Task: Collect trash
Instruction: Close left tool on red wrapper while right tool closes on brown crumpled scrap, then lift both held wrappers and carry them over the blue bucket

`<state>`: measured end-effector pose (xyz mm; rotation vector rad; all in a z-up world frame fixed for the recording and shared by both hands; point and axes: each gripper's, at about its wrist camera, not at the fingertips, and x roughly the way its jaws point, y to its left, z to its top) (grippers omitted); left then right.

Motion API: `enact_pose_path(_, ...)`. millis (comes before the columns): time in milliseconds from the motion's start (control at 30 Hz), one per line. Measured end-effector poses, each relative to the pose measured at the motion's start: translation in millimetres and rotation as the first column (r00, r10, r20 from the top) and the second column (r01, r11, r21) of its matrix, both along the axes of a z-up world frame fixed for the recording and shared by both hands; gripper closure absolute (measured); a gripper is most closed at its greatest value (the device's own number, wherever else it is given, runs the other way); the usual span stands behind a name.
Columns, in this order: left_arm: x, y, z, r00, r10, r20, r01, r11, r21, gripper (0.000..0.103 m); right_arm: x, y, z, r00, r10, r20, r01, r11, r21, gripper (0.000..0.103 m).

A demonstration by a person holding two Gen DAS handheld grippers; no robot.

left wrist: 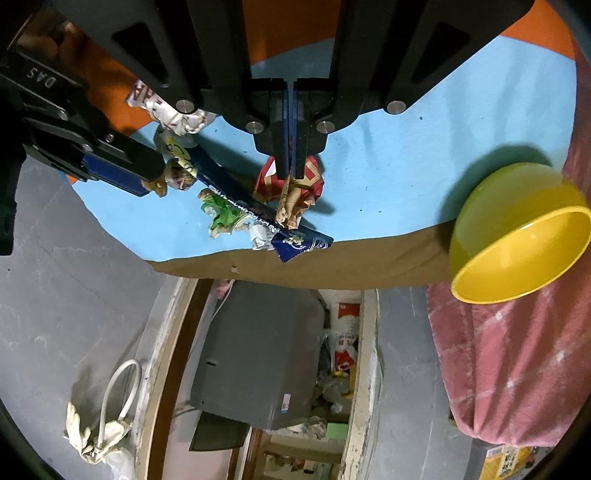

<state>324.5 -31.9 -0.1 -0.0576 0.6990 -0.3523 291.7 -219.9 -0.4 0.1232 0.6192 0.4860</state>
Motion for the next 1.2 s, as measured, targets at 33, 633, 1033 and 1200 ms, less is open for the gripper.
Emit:
enact_pose_path(33, -3.8, 0.2, 1.7, 1.0, 0.004, 0.013, -0.004, 1.0, 0.0, 0.103, -0.5, 0.3, 0.4, 1.0, 0.0, 0.002, 0.0, 1.0, -0.001, 0.073)
enact_pose_path(633, -52.7, -10.5, 30.2, 0.981, 0.054, 0.189, -0.055, 0.998, -0.003, 0.103, -25.2, -15.8, 23.0, 0.986, -0.089, 0.14, 0.089, 0.996, 0.001, 0.073)
enact_pose_path(1033, -66.8, -50.0, 61.9, 0.961, 0.007, 0.276, 0.0, 1.0, -0.026, 0.103, -39.9, -65.7, 42.9, 0.958, -0.216, 0.19, 0.198, 0.974, 0.11, 0.073)
enact_pose_path(1200, -70.2, -70.0, 67.3, 0.958, -0.028, 0.285, 0.037, 0.999, -0.026, 0.103, -51.8, -79.9, 48.6, 0.934, -0.27, 0.236, 0.261, 0.963, 0.071, 0.073)
